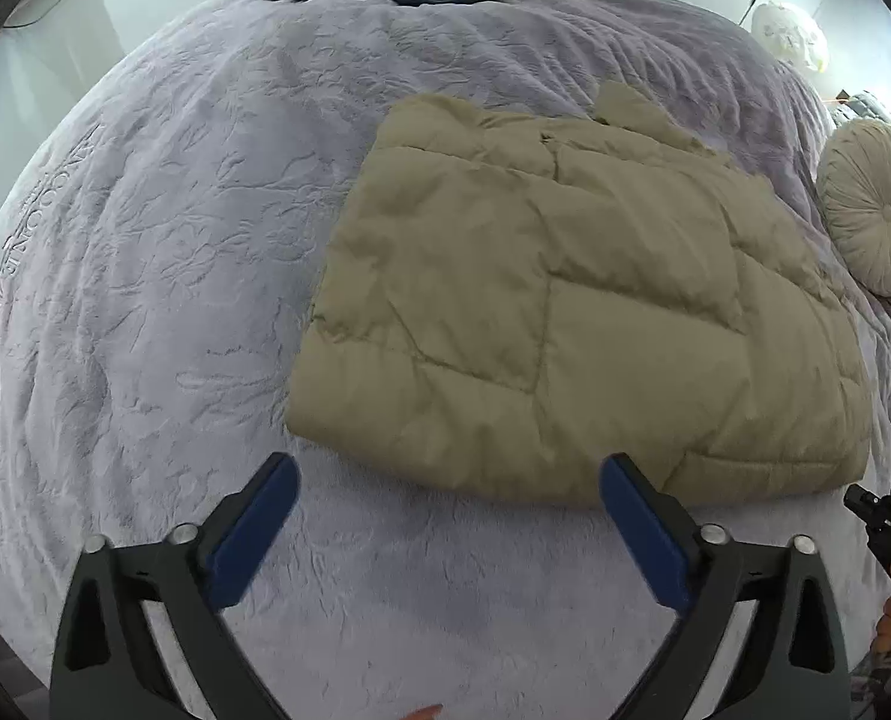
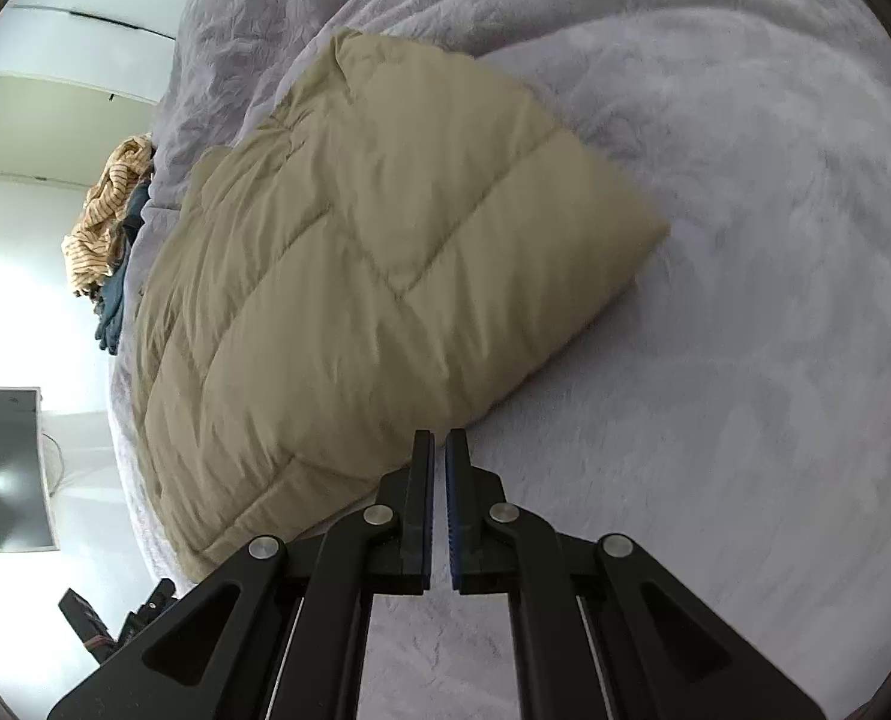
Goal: Fold large clothes
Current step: 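Open both tools and move them toward the folded coat bundle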
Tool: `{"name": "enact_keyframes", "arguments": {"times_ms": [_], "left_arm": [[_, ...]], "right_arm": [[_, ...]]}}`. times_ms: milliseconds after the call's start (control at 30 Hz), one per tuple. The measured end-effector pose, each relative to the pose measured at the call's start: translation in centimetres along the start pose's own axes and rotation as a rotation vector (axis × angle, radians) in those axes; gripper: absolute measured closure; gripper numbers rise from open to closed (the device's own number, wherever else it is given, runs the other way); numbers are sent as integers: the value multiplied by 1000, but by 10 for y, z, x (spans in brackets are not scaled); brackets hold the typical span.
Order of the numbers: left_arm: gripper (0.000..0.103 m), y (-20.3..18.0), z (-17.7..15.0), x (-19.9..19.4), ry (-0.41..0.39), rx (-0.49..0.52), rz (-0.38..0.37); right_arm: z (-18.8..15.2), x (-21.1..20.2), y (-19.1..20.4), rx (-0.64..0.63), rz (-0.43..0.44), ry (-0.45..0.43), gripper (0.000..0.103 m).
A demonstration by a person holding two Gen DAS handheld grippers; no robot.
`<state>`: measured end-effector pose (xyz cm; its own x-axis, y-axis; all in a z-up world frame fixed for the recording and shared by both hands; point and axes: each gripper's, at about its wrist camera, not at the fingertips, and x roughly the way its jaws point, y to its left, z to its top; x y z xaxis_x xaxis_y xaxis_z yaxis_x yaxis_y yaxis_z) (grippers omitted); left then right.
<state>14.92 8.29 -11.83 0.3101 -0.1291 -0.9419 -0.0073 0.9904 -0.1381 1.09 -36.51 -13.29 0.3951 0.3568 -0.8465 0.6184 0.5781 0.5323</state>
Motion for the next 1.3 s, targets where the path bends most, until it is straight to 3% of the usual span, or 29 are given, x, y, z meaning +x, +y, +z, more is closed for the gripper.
{"name": "enact_keyframes", "arguments": {"times_ms": [200,467,533,567,633,967,1100,1200,1300], "left_arm": [[1,-6,-6,-8,12,10,-79],[1,-14,-13,-8,49,30,-119],[1,-13,-15,-7,53,22,-122],[1,-12,-16,-7,57,18,-125],[1,-10,-18,-5,66,18,-126],[1,3,-24,10,129,12,-108],[1,10,-25,21,149,-7,-97],[1,15,-24,24,151,-55,-169],[1,25,-20,27,131,-156,-276]], "right_arm": [[-11,4,0,35,28,11,99],[-27,7,6,41,12,-7,98],[-31,7,7,35,2,-17,69],[-32,8,8,32,-1,-20,8],[-35,11,8,37,19,-46,0],[-39,80,16,82,134,19,0],[-41,108,14,144,235,62,0],[-38,126,14,168,296,103,0],[-30,135,16,145,286,98,0]]}}
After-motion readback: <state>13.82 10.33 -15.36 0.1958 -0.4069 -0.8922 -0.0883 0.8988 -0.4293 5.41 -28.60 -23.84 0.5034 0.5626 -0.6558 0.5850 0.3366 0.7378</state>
